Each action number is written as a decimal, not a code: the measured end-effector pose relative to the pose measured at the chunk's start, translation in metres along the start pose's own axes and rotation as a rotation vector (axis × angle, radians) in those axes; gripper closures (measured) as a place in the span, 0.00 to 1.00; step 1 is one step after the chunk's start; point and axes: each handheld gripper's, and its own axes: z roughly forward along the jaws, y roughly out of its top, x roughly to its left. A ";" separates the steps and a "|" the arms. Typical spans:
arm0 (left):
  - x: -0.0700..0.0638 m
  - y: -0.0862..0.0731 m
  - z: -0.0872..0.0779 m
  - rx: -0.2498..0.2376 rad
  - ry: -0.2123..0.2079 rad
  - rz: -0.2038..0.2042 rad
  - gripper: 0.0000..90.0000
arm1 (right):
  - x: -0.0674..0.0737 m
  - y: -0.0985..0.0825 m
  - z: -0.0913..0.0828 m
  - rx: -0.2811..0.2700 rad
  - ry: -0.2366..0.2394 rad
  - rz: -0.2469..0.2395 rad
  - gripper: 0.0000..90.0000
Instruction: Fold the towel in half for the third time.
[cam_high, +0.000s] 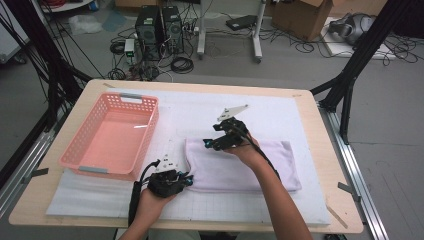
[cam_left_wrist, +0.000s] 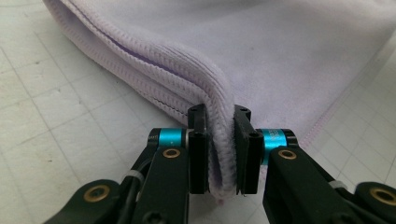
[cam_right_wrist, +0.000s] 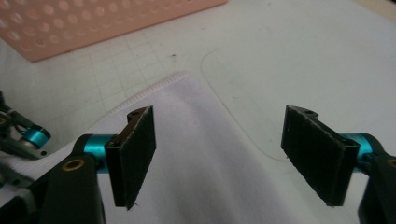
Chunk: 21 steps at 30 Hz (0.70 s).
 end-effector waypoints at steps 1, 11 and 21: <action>0.000 0.000 0.000 -0.001 0.000 0.003 0.88 | 0.001 0.002 0.007 0.018 0.006 -0.004 0.31; -0.001 0.000 -0.003 -0.005 0.001 0.031 0.89 | 0.007 0.006 0.059 0.094 0.055 -0.025 0.38; 0.001 0.001 -0.004 -0.002 0.007 0.014 0.90 | 0.013 0.014 0.079 0.151 0.111 -0.029 0.76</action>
